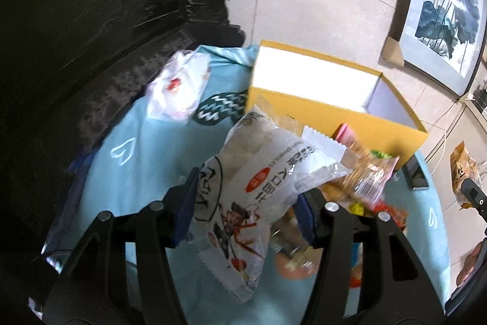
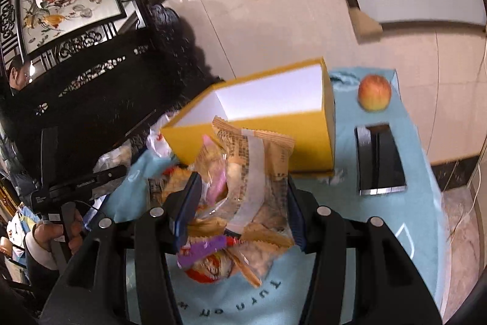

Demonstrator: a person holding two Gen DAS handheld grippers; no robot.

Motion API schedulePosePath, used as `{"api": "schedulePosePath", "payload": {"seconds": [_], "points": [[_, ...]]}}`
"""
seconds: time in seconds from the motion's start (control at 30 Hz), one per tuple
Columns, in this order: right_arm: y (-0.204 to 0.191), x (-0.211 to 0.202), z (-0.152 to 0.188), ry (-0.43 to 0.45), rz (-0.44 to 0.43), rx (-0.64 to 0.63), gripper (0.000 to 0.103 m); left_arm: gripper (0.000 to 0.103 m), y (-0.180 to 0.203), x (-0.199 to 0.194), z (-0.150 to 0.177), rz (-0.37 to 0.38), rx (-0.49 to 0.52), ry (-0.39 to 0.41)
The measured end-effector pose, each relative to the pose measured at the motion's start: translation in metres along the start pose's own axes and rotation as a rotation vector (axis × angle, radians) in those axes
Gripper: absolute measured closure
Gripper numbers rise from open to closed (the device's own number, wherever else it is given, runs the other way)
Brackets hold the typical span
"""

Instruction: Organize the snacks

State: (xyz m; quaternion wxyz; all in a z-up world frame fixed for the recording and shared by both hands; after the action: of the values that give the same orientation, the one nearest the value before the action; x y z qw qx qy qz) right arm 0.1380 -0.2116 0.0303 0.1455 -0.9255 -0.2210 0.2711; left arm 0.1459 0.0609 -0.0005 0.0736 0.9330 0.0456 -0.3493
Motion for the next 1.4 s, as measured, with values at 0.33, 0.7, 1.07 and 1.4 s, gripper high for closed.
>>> {"api": "schedulePosePath", "payload": {"seconds": [0.33,0.7,1.07,1.4], "points": [[-0.006,0.041,-0.075,0.102,0.045,-0.075,0.05,0.045,0.063,0.036,-0.097,0.12,-0.018,0.055],[0.048,0.112,-0.102,0.186,0.227,-0.014,0.029,0.002,0.092,0.111,-0.128,0.051,-0.005,0.007],[0.024,0.092,-0.113,0.215,0.15,-0.026,0.008,0.002,0.077,0.095,-0.092,0.061,0.007,-0.013],[-0.02,0.073,-0.101,0.158,0.088,-0.08,0.001,0.002,0.022,0.057,-0.029,-0.032,0.034,-0.097]]}}
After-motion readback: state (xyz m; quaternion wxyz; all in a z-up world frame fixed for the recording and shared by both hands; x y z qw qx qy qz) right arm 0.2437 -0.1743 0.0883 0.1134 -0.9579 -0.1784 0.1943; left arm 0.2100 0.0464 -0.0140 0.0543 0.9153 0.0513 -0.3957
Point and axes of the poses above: each gripper's, at about its wrist camera, not at the fingertips, and x roughly the way its jaws point, y to its right, z to its underside, the point moved 9 cm from there along x, roughly the way its jaws point, and after that the axes turned 1 degree about x, right-handed, at the moved point
